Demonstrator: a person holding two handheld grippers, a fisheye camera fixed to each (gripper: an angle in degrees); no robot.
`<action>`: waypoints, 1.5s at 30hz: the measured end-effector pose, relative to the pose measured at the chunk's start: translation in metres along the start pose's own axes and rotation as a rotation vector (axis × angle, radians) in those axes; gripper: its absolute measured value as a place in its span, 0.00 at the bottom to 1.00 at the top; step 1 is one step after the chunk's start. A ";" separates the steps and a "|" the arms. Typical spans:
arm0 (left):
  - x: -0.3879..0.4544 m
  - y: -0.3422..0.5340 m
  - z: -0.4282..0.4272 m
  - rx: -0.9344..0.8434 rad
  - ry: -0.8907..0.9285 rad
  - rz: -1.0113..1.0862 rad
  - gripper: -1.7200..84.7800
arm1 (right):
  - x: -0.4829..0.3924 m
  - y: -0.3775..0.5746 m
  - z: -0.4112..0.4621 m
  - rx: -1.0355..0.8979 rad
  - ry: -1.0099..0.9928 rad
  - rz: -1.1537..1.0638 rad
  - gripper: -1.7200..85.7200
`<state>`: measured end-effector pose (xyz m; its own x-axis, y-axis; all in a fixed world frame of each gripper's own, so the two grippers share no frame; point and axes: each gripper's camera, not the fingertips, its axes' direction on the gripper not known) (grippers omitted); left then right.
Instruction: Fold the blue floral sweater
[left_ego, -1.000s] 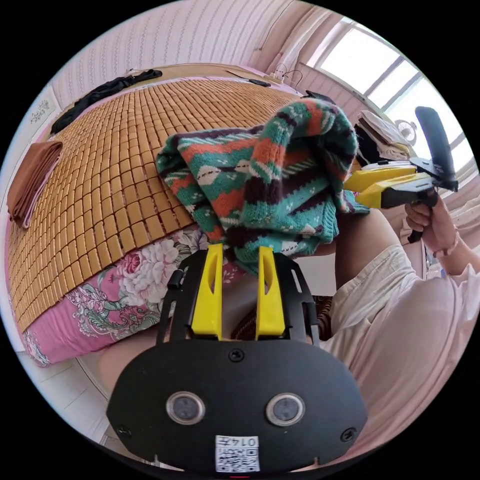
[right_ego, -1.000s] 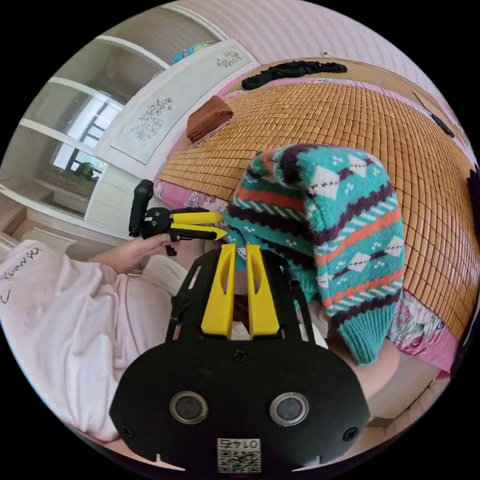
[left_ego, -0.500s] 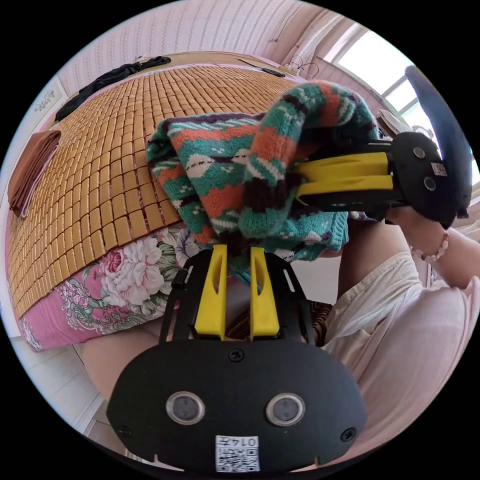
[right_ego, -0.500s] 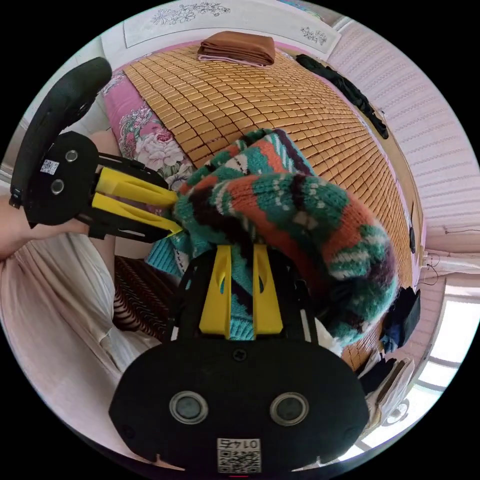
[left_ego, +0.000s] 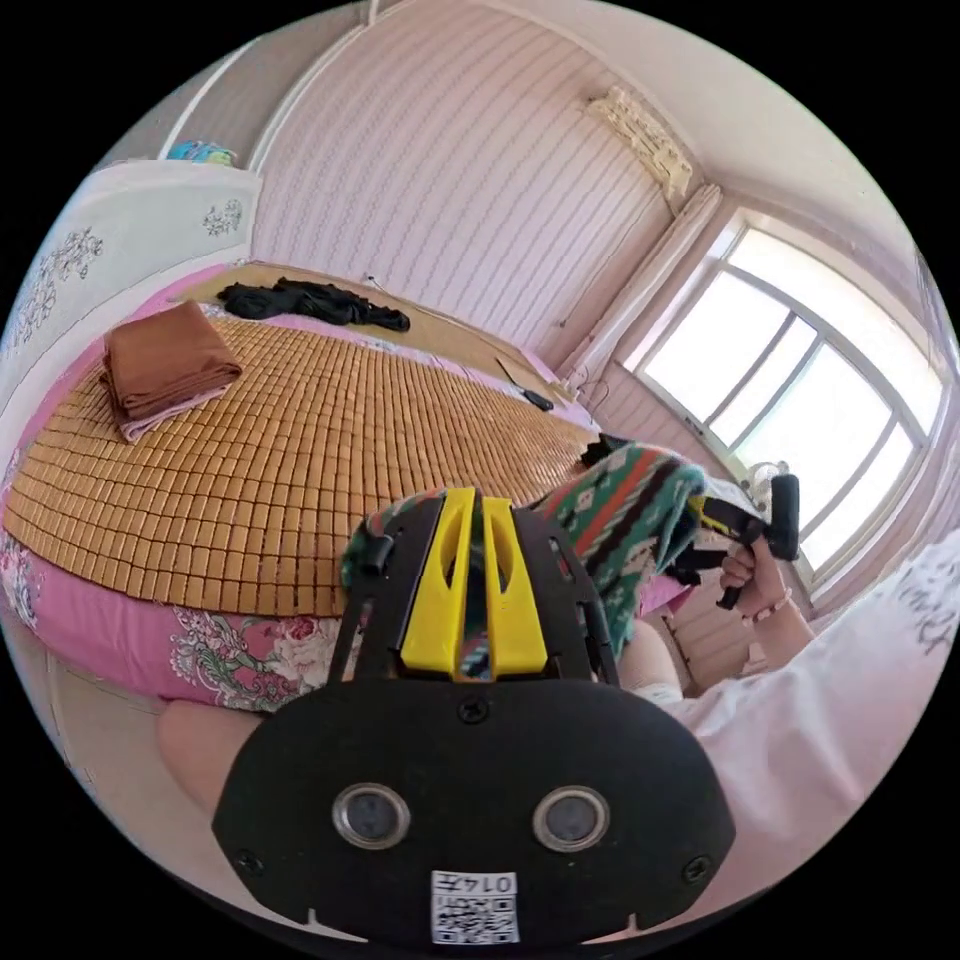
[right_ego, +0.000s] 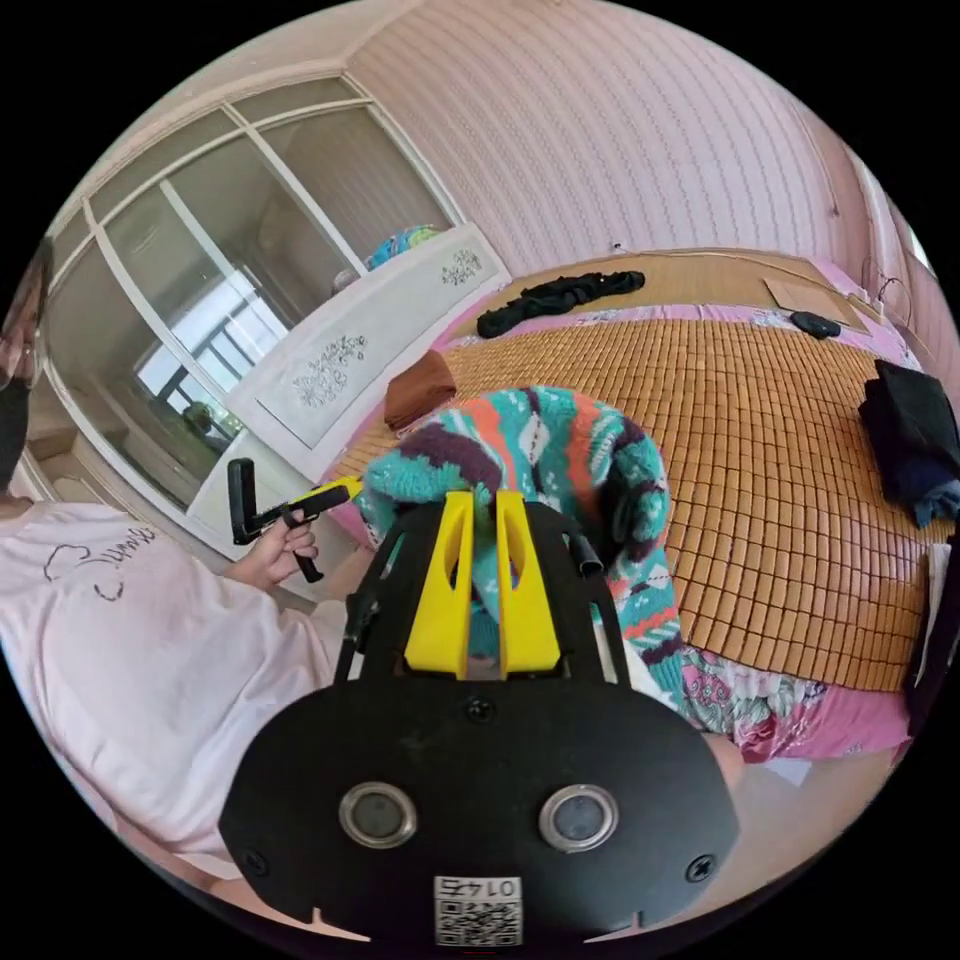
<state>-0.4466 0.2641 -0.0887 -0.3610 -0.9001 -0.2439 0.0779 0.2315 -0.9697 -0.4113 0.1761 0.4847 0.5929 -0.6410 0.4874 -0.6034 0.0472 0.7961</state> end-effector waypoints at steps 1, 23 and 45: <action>-0.007 -0.011 -0.017 0.058 0.024 -0.050 0.02 | 0.004 0.004 -0.024 0.069 -0.038 0.000 0.05; 0.036 -0.113 -0.049 0.201 -0.144 0.117 0.02 | 0.167 -0.073 -0.102 0.043 0.086 0.252 0.05; 0.161 0.016 0.196 -0.729 -0.252 0.681 0.12 | 0.174 0.006 -0.148 0.048 0.157 0.318 0.06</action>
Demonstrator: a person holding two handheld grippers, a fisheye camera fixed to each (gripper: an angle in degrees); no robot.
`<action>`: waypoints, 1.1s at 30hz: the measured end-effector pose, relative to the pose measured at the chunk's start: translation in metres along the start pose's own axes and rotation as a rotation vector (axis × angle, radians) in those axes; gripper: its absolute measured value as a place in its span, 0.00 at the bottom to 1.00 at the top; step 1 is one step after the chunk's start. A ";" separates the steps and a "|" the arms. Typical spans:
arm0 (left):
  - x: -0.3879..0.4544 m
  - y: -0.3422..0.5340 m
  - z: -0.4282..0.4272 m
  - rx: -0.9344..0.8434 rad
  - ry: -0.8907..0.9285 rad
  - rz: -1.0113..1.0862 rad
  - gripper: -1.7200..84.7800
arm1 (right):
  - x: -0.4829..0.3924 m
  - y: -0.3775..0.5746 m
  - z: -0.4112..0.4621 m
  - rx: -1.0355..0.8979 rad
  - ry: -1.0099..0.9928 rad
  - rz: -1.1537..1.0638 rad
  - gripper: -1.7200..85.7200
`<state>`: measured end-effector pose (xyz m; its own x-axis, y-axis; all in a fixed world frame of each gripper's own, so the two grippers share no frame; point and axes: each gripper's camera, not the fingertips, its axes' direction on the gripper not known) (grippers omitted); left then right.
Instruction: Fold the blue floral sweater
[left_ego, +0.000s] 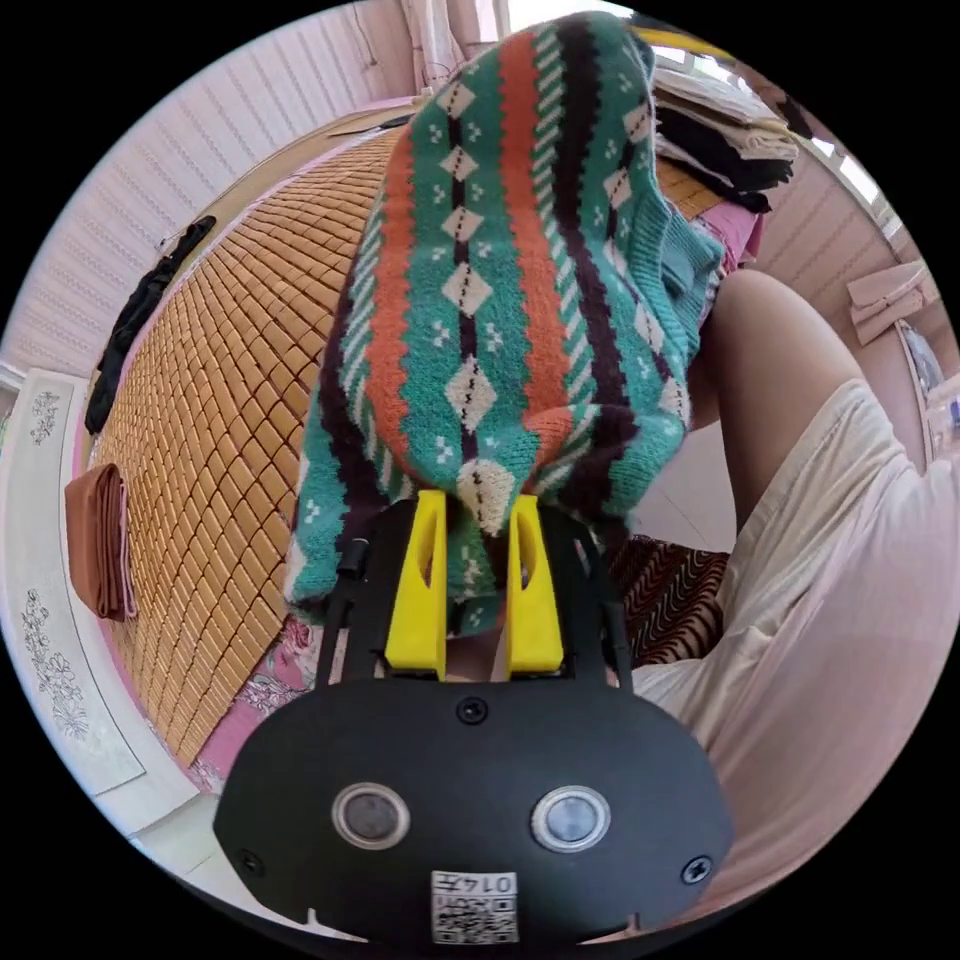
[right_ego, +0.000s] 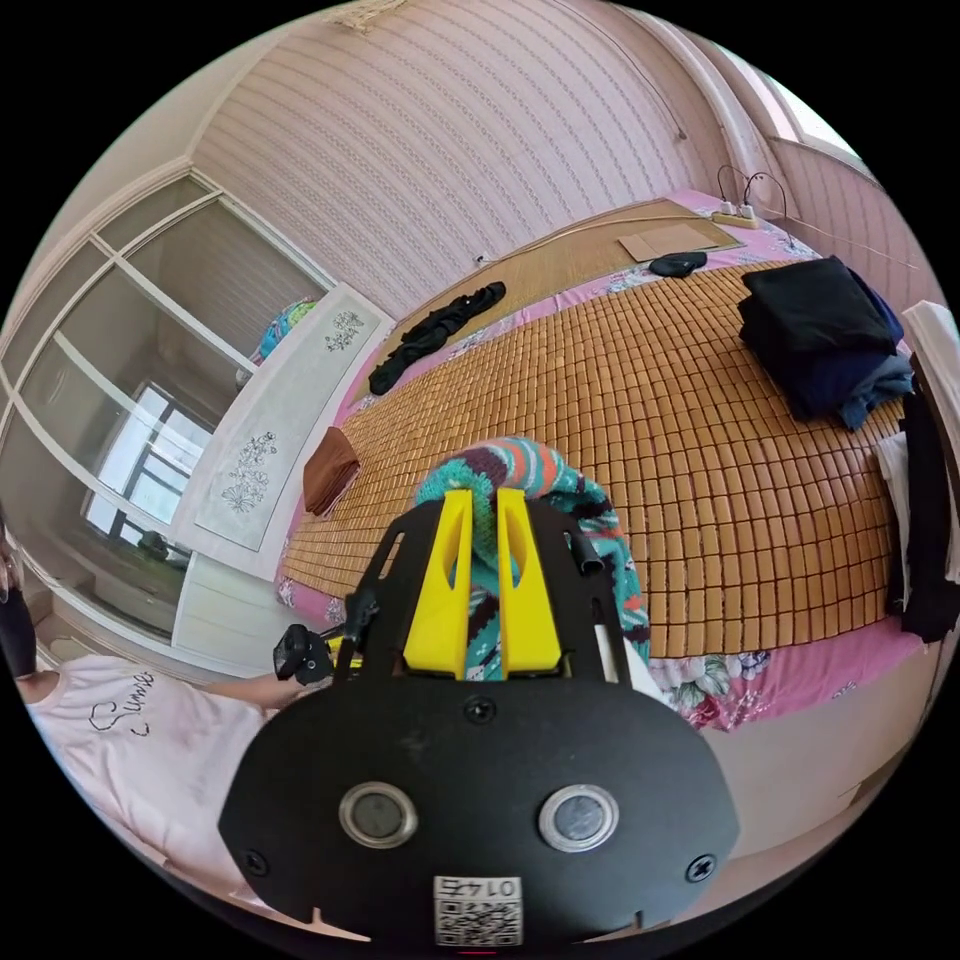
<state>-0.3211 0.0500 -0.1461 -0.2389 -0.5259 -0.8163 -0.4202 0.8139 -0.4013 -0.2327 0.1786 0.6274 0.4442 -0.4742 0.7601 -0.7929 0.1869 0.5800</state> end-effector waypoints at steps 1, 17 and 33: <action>-0.008 0.003 -0.009 0.040 0.036 -0.036 0.10 | -0.006 0.003 -0.009 0.012 0.004 -0.028 0.06; -0.118 0.148 -0.215 0.496 0.069 -0.407 0.07 | -0.065 0.048 -0.173 0.400 -0.066 -0.311 0.06; -0.295 0.135 -0.112 0.314 0.069 -0.800 0.10 | 0.038 -0.101 0.065 -0.053 -0.015 -0.067 0.07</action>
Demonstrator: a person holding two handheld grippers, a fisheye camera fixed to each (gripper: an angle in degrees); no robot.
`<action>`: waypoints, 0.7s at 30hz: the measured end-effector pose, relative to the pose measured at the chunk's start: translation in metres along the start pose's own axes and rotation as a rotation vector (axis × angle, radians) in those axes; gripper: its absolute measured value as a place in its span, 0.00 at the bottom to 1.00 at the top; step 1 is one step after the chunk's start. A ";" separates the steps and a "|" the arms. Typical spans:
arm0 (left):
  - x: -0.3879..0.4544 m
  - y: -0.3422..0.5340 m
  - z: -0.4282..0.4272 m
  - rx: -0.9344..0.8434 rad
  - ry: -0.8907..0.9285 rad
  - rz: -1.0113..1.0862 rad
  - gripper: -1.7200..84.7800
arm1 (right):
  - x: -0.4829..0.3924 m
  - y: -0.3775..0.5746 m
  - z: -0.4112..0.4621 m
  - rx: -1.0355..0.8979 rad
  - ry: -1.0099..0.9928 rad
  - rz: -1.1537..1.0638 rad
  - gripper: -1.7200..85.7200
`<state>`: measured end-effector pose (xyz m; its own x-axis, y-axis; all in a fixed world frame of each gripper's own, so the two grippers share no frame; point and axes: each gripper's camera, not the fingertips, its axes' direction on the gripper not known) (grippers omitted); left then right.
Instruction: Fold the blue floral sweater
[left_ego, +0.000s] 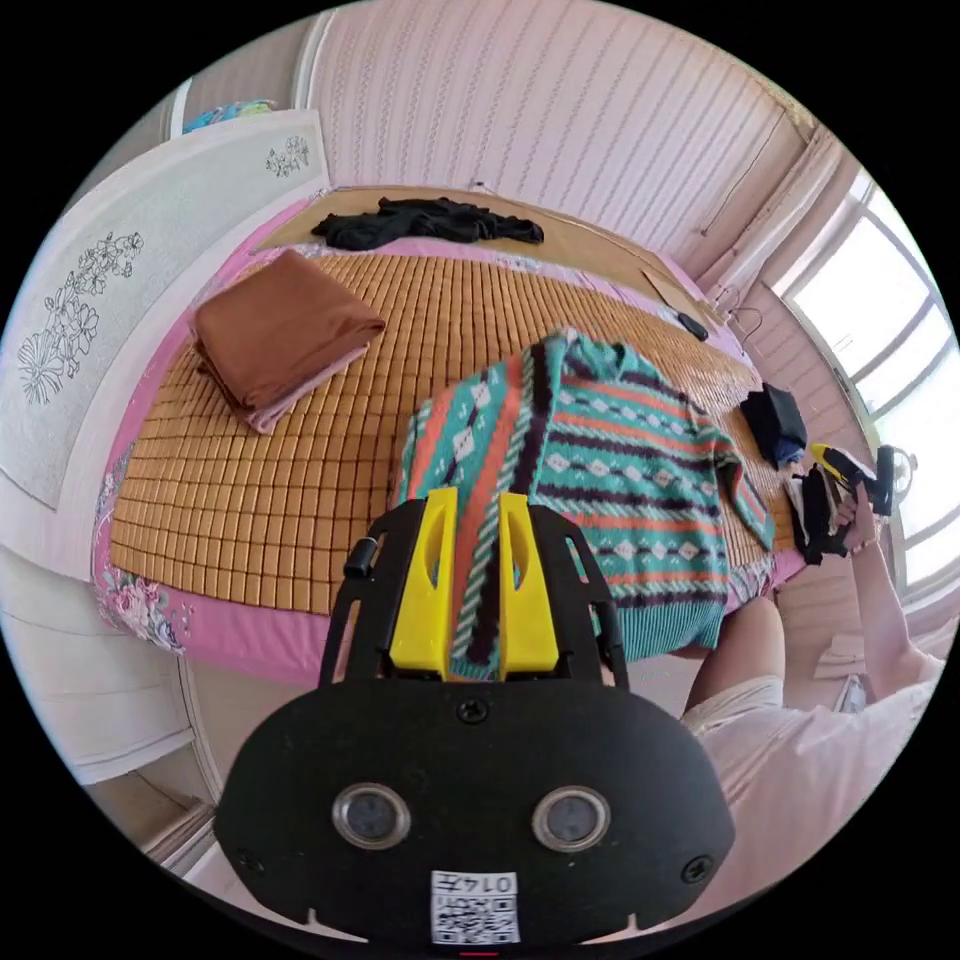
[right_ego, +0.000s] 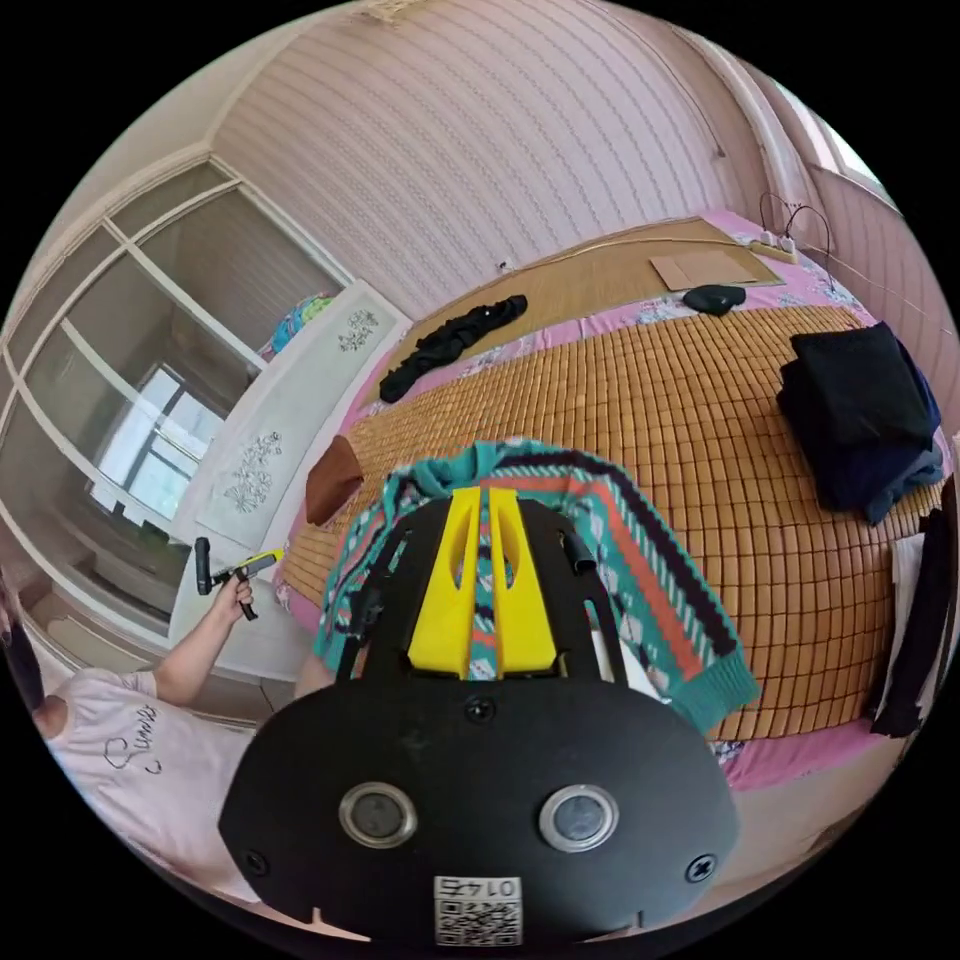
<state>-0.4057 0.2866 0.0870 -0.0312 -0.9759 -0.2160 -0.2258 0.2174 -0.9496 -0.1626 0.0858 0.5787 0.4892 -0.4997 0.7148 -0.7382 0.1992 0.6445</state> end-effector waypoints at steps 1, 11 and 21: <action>-0.002 0.019 0.013 -0.051 -0.009 0.006 0.11 | 0.003 0.024 0.024 -0.063 0.014 0.011 0.08; 0.041 0.099 0.144 -0.475 -0.221 0.235 0.17 | 0.017 0.155 0.156 -0.456 0.090 0.153 0.15; -0.002 0.102 0.097 -0.356 -0.045 0.130 0.08 | 0.050 0.127 0.154 -0.488 0.035 0.153 0.05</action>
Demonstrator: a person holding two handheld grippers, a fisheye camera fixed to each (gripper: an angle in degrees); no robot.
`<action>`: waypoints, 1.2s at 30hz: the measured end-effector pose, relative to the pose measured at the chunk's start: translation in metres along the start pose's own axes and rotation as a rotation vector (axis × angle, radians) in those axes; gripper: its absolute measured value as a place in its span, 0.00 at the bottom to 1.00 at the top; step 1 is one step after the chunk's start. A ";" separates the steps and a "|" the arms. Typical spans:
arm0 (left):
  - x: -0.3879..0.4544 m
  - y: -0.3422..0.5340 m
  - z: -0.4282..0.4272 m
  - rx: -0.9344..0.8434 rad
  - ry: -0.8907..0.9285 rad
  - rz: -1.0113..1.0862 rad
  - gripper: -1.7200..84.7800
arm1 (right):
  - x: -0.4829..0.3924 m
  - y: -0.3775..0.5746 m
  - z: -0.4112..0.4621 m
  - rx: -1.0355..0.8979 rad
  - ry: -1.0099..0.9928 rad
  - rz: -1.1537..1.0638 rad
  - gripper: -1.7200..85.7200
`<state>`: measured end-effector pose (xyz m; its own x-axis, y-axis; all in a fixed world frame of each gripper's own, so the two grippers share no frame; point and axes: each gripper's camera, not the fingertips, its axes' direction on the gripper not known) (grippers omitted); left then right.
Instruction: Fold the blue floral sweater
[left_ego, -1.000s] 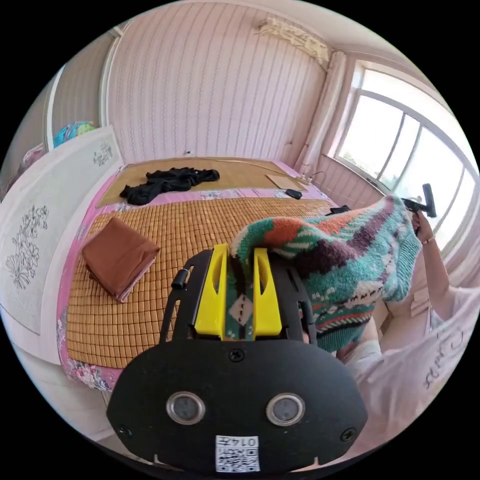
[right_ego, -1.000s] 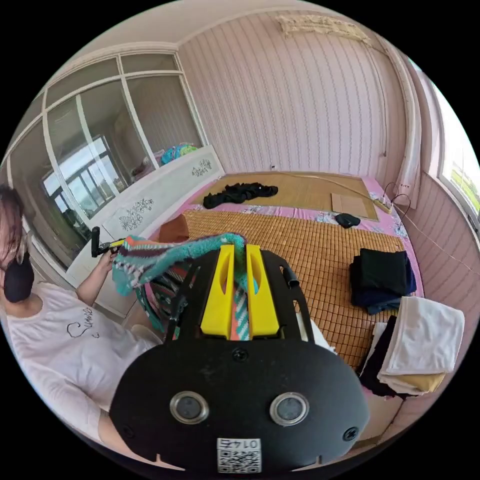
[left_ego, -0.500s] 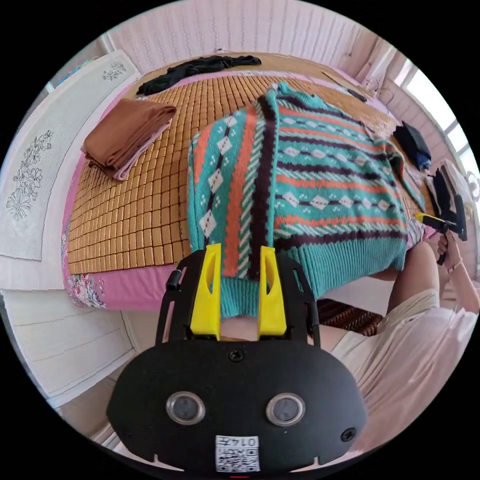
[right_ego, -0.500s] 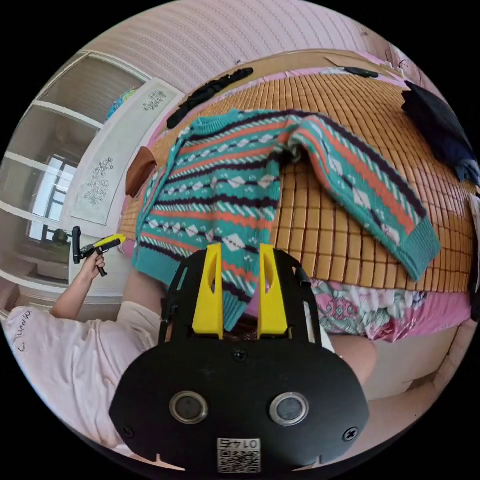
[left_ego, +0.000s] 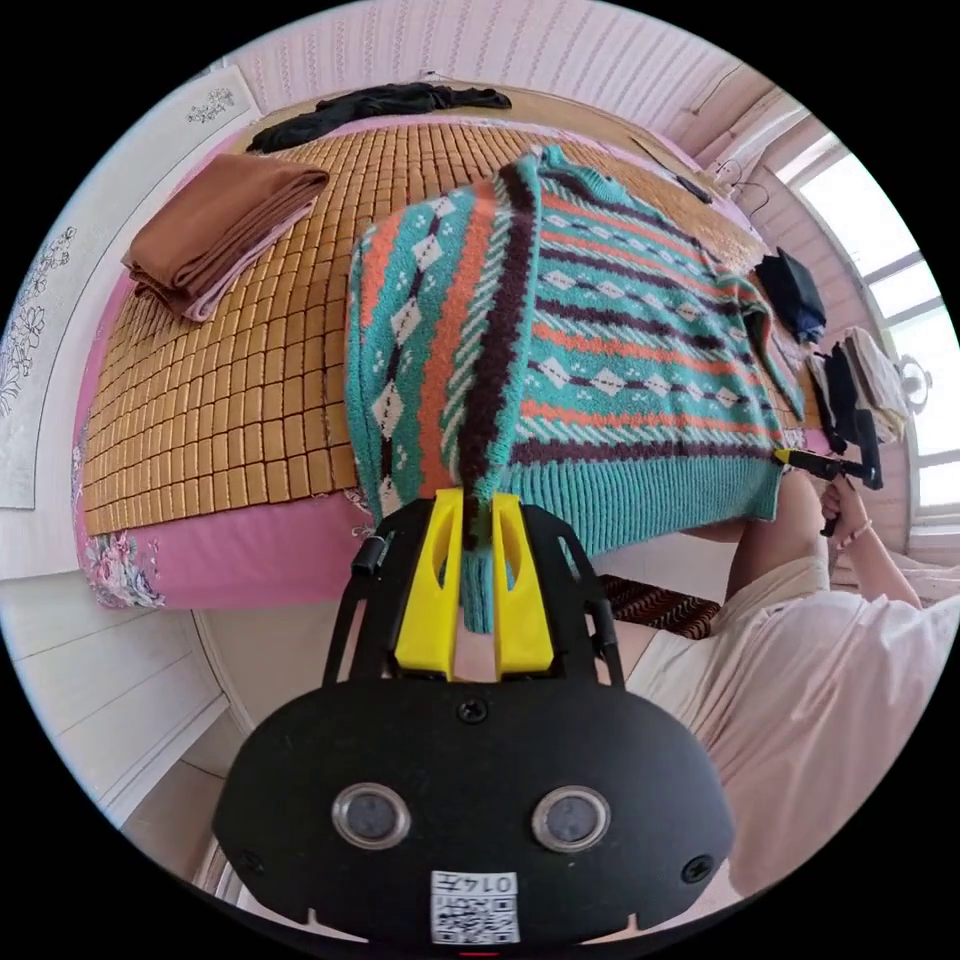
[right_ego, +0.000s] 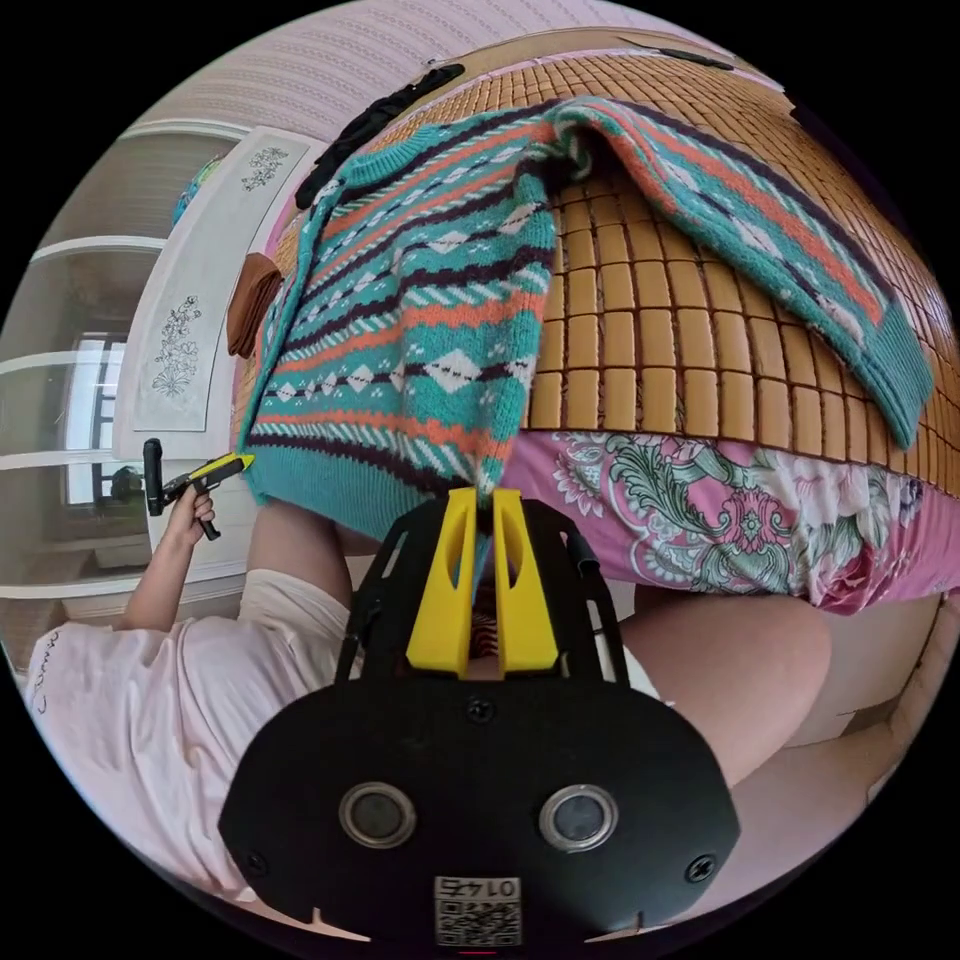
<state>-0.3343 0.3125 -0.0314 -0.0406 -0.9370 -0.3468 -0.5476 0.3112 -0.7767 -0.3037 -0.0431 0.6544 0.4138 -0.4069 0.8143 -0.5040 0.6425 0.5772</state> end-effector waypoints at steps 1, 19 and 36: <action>-0.010 0.006 -0.016 0.038 0.046 0.007 0.07 | 0.001 -0.001 -0.008 0.004 -0.004 -0.025 0.05; -0.090 0.052 -0.130 0.584 -0.084 -0.294 0.09 | 0.040 -0.025 -0.016 -0.060 -0.018 0.072 0.04; 0.078 -0.021 0.084 -0.014 0.033 0.036 0.09 | 0.091 -0.124 -0.049 0.313 0.468 0.397 0.02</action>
<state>-0.2557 0.2460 -0.0869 -0.0880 -0.9302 -0.3564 -0.5572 0.3426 -0.7564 -0.1664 -0.1283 0.6543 0.4010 0.1885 0.8965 -0.8510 0.4390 0.2884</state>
